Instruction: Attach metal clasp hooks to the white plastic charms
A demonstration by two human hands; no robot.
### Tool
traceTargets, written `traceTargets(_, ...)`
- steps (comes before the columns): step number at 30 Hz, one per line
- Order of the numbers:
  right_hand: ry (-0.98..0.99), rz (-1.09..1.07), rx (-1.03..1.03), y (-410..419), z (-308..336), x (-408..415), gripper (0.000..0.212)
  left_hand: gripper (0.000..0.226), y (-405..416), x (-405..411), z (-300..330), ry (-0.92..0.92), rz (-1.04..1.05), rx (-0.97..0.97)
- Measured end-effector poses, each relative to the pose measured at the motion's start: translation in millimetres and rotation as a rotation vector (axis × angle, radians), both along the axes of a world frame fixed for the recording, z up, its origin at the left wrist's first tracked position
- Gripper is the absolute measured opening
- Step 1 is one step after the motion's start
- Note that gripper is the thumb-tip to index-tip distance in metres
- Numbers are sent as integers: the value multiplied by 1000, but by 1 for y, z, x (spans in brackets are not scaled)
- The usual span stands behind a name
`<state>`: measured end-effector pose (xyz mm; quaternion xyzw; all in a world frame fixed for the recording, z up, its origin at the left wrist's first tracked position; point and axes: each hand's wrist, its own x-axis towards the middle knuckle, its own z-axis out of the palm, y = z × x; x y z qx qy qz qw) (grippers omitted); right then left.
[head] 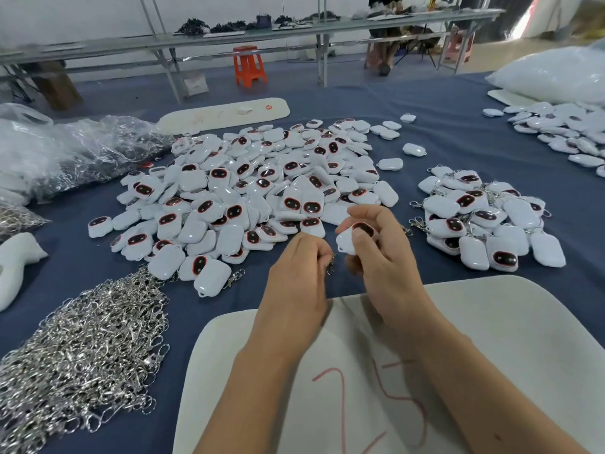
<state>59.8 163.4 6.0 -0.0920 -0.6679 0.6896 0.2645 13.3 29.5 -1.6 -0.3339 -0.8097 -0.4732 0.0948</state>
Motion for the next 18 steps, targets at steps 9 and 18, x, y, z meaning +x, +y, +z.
traceTargets(9, -62, -39, 257, -3, -2, -3, 24, 14, 0, 1, 1, 5, -6, -6)
traceTargets(18, -44, -67, 425, -5, -3, -2, 23, 17, 4, 4, -3, -5, 46, -34)
